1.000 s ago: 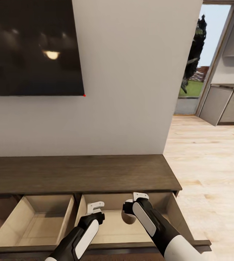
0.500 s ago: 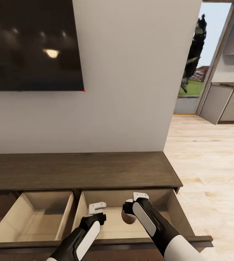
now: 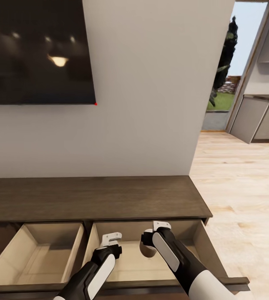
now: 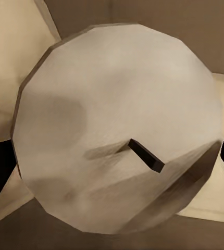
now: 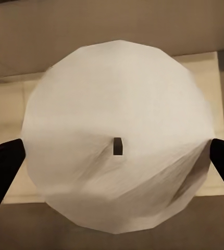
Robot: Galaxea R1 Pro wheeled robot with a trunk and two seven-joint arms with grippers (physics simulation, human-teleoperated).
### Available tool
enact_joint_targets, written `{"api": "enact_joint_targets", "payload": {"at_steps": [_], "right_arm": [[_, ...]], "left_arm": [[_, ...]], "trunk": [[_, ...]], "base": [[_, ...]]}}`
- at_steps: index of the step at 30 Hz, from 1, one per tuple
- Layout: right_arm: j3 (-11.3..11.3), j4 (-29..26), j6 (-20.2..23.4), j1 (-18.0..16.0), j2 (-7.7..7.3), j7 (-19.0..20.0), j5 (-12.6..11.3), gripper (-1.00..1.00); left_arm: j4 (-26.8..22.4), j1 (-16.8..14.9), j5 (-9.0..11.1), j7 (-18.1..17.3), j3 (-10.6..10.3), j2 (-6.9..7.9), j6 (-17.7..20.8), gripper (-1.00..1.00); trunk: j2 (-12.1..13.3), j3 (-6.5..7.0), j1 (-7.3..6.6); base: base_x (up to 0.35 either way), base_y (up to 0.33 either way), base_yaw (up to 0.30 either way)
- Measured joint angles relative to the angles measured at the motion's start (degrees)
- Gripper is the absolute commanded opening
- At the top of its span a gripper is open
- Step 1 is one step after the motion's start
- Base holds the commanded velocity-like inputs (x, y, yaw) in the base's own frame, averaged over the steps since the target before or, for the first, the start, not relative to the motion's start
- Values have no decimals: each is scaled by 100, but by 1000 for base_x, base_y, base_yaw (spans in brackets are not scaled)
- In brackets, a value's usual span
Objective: Place each of the two pumpkins and all three candles from the living room inside a cabinet in the living room (use any cabinet), then make sure every cabinet is closed, and position the cauldron so it is next to a table in the living room.
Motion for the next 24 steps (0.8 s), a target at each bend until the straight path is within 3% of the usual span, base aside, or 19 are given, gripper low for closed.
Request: {"api": "enact_joint_targets", "payload": {"at_steps": [5,19,24], "right_arm": [[0,-2,5,0,0,0,-7,-100],[12,42,-32,1,8,8,5,-100],[197,645,-404,3,9,52,117,-100]], "left_arm": [[0,0,6,0,-5,0,-2,-100],[0,1,16,0,-8,-13,0,-100],[-60,0,13,0,-11,-30,-41,-100]], "trunk": [[0,0,1],[-560,-251,308],[-760,-341,418]], "base": [[18,1,0],[0,0,0],[0,0,0]]}}
